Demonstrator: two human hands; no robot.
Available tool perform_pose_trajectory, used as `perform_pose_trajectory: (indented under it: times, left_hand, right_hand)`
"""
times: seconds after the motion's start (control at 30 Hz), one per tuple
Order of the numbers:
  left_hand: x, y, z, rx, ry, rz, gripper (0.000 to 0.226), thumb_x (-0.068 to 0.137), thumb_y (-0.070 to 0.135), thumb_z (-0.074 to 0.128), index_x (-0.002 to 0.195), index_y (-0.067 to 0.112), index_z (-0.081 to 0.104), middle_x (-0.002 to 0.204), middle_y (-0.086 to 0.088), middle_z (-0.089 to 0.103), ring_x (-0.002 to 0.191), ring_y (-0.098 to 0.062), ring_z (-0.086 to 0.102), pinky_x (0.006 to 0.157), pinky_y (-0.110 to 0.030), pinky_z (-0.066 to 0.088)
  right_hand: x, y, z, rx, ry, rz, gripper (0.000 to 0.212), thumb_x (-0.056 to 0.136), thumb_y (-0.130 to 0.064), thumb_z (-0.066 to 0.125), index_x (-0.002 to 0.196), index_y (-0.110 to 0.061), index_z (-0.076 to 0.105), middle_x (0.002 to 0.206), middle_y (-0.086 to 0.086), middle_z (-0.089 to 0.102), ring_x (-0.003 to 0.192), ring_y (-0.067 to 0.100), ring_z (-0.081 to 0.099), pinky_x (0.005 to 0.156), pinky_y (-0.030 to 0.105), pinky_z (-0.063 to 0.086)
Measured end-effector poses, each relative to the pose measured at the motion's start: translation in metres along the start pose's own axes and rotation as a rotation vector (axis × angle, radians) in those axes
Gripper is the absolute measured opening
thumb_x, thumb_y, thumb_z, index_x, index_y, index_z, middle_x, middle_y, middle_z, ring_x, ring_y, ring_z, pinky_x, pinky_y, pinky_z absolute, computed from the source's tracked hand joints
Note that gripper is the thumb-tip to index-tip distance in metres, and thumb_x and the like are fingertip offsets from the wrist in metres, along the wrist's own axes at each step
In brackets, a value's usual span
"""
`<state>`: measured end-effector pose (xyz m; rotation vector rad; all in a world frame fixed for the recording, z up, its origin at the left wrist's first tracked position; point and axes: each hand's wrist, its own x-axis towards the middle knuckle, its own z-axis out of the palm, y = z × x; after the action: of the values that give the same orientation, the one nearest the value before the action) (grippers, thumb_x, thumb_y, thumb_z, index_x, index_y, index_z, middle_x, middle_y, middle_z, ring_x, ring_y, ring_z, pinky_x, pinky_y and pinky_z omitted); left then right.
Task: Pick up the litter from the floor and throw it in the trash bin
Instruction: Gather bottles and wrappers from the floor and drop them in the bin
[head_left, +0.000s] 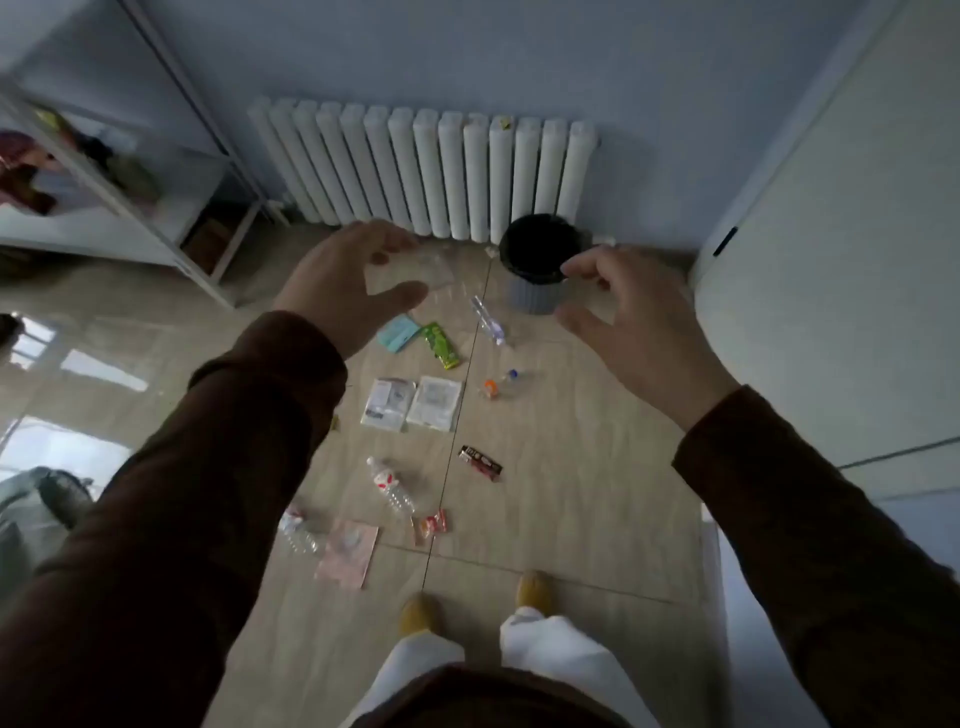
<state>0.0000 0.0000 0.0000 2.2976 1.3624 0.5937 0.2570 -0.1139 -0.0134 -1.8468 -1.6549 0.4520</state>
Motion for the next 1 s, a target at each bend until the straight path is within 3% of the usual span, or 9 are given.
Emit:
perform_pose_trajectory:
  times: [0.1,0.2,0.3,0.47,0.63,0.87,1.0]
  left_hand:
    - [-0.018,-0.040,0.008,0.000,-0.052,-0.096,0.037,0.082,0.031,0.074,0.116,0.024,0.062,0.110,0.010,0.057,0.098,-0.008,0.053,0.082,-0.025,0.041]
    - [-0.043,-0.089,0.013,-0.001,-0.117,-0.176,0.036,0.081,0.031,0.075,0.115,0.022,0.064,0.107,0.010,0.055,0.094,-0.009,0.053,0.074,-0.019,0.038]
    - [-0.067,-0.142,0.009,0.006,-0.166,-0.200,0.037,0.082,0.032,0.075,0.115,0.021,0.064,0.108,0.010,0.055,0.094,-0.009,0.053,0.080,-0.026,0.040]
    - [-0.109,-0.231,-0.006,-0.020,-0.284,-0.223,0.042,0.082,0.031,0.076,0.119,0.017,0.063,0.117,0.000,0.062,0.099,-0.016,0.057,0.084,-0.029,0.044]
    - [-0.151,-0.306,-0.021,-0.047,-0.379,-0.357,0.041,0.080,0.030,0.077,0.117,0.017,0.063,0.117,-0.004,0.063,0.087,-0.020,0.059,0.075,-0.031,0.045]
    - [-0.173,-0.362,-0.016,0.034,-0.498,-0.409,0.044,0.080,0.032,0.077,0.119,0.017,0.063,0.124,-0.006,0.061,0.105,-0.023,0.058,0.090,-0.035,0.046]
    - [-0.179,-0.394,-0.017,0.023,-0.525,-0.413,0.043,0.080,0.030,0.077,0.118,0.017,0.064,0.120,-0.005,0.062,0.106,-0.022,0.058,0.088,-0.032,0.044]
  right_hand:
    - [-0.004,-0.008,0.045,-0.038,-0.083,0.051,0.035,0.096,-0.031,0.068,0.129,-0.023,0.060,0.127,-0.003,0.058,0.111,0.008,0.049,0.082,0.012,0.034]
    - [-0.014,-0.024,0.093,-0.058,-0.181,0.105,0.035,0.096,-0.033,0.068,0.129,-0.025,0.059,0.131,-0.003,0.058,0.121,0.016,0.052,0.096,0.026,0.043]
    - [-0.021,-0.049,0.138,-0.054,-0.212,0.135,0.034,0.095,-0.032,0.068,0.127,-0.023,0.062,0.130,-0.001,0.059,0.120,0.021,0.053,0.100,0.035,0.047]
    - [-0.043,-0.098,0.222,-0.062,-0.255,0.219,0.035,0.094,-0.032,0.069,0.127,-0.022,0.061,0.130,0.000,0.059,0.120,0.022,0.053,0.099,0.035,0.047]
    - [-0.068,-0.143,0.302,-0.048,-0.379,0.313,0.046,0.095,-0.032,0.068,0.137,-0.020,0.054,0.136,0.004,0.057,0.123,0.025,0.051,0.102,0.037,0.044]
    - [-0.068,-0.158,0.371,-0.025,-0.485,0.394,0.046,0.096,-0.030,0.065,0.139,-0.017,0.053,0.142,0.006,0.054,0.128,0.026,0.050,0.107,0.039,0.044]
    - [-0.058,-0.165,0.404,-0.033,-0.521,0.413,0.044,0.095,-0.025,0.067,0.135,-0.014,0.056,0.138,0.010,0.057,0.127,0.030,0.052,0.107,0.040,0.043]
